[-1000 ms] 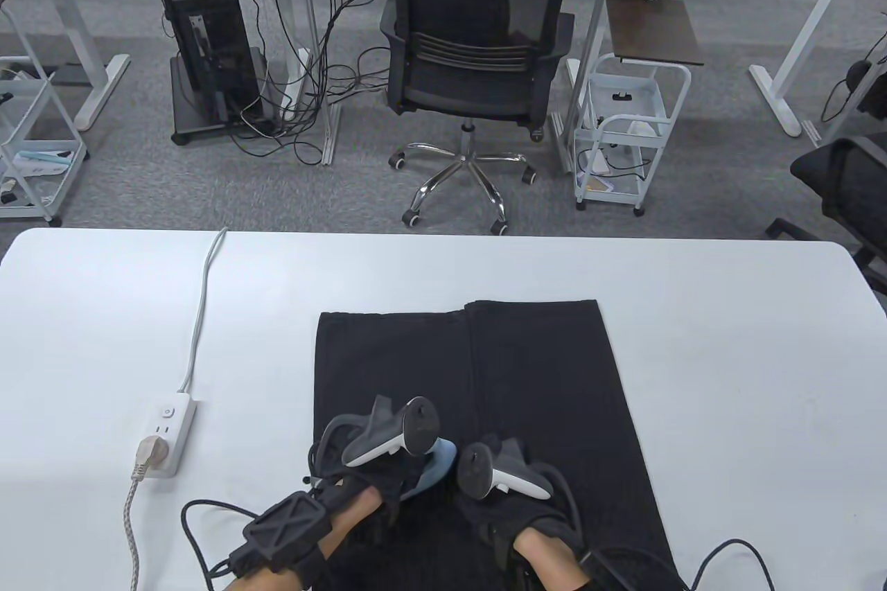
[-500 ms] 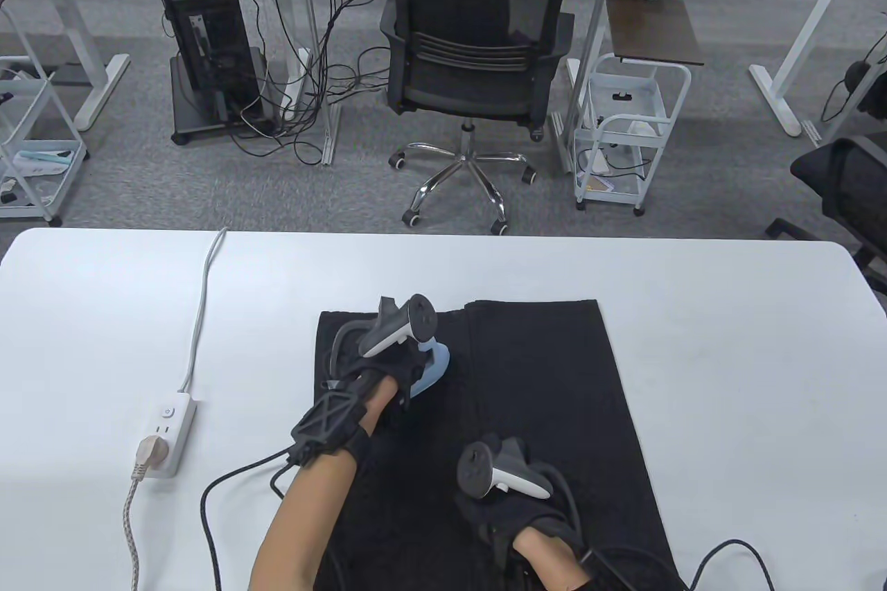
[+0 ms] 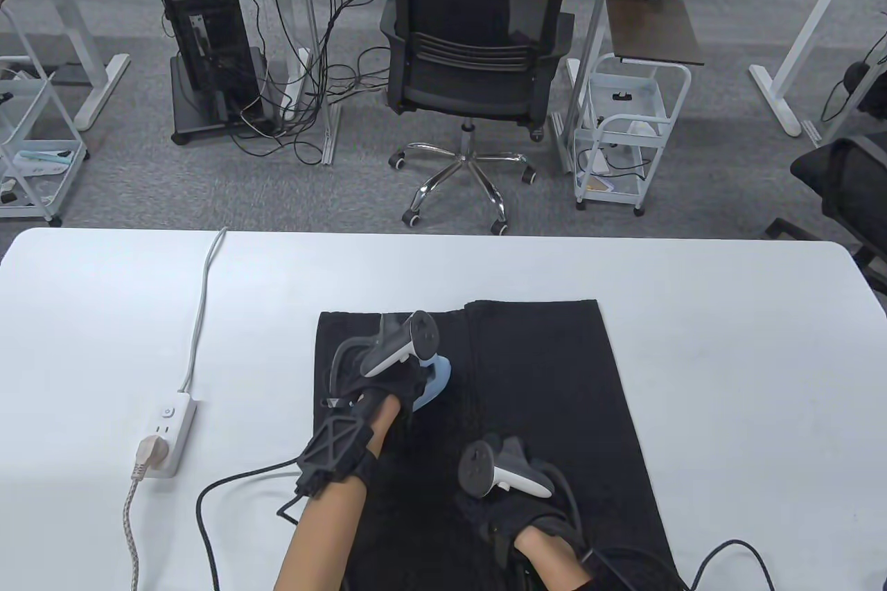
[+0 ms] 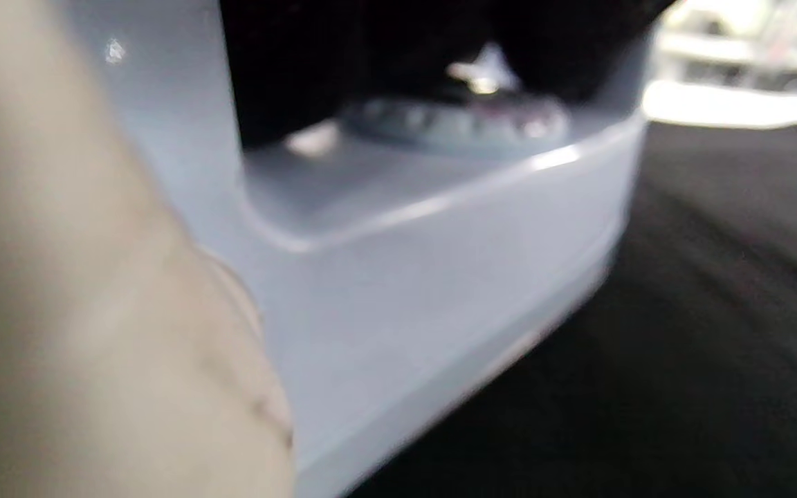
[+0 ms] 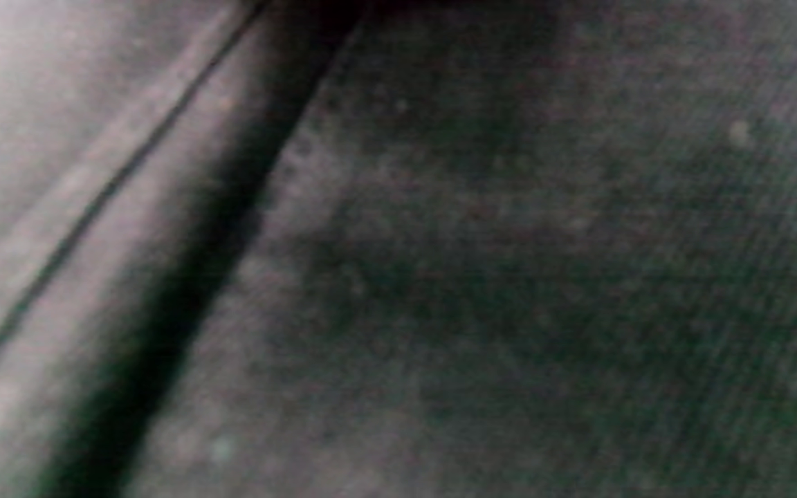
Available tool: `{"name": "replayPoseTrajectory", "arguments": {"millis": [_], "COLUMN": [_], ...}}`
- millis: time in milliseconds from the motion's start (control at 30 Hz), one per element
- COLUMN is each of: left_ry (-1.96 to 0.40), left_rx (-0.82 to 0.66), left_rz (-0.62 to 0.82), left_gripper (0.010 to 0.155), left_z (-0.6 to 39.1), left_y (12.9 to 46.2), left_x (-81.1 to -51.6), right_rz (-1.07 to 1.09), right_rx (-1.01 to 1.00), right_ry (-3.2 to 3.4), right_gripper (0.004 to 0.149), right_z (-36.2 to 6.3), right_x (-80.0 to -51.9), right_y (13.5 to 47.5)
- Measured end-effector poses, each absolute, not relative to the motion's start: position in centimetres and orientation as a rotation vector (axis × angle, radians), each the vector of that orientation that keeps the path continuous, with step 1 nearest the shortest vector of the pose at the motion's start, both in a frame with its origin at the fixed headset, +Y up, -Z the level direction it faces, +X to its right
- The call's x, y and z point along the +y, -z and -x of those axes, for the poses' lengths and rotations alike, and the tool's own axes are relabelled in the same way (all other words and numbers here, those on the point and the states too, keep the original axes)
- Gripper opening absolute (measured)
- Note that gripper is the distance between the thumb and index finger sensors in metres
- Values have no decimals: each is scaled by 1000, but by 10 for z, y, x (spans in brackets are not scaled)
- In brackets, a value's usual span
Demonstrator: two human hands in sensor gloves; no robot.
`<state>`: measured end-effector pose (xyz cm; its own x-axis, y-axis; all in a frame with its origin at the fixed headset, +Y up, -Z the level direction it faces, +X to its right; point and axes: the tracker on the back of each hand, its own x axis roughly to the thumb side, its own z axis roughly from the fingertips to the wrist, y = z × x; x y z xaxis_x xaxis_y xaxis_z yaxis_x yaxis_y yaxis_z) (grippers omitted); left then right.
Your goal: Iron trousers with electric iron on table
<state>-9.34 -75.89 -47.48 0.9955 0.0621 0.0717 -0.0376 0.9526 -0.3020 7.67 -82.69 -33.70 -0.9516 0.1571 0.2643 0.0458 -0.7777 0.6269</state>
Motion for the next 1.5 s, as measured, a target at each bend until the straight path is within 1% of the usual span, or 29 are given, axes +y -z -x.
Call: {"name": "replayPoseTrajectory", "arguments": {"millis": [367, 467, 567, 667, 767, 933, 1133, 1300, 1400, 1500], "left_ry": [-41, -41, -35, -32, -24, -29, -26, -31, -38, -24], "left_rx": [-173, -200, -196, -198, -206, -172, -119, -83, -78, -70], "left_rz": [301, 300, 287, 301, 287, 288, 286, 290, 299, 275], "left_gripper": [39, 39, 39, 39, 39, 39, 39, 39, 39, 39], "left_z": [90, 92, 92, 92, 94, 97, 105, 113, 115, 113], "left_y": [373, 356, 349, 352, 363, 395, 443, 472, 477, 473], "left_x": [-760, -761, -761, -761, -760, -759, -758, -757, -757, -758], "right_rz": [-478, -481, -482, -483, -484, -486, -488, -489, -488, -487], "right_rx": [1014, 1016, 1009, 1009, 1009, 1006, 1003, 1005, 1007, 1010], "right_ry": [-2867, -2864, -2865, -2869, -2868, -2870, -2872, -2870, -2867, -2864], "right_gripper": [73, 72, 72, 73, 73, 73, 73, 73, 74, 74], "right_z": [-78, -78, -78, -78, -78, -78, -78, -78, -79, -78], "right_x": [-827, -827, -828, -828, -828, -828, -828, -828, -828, -828], "right_y": [337, 337, 336, 336, 336, 336, 335, 335, 335, 335]}}
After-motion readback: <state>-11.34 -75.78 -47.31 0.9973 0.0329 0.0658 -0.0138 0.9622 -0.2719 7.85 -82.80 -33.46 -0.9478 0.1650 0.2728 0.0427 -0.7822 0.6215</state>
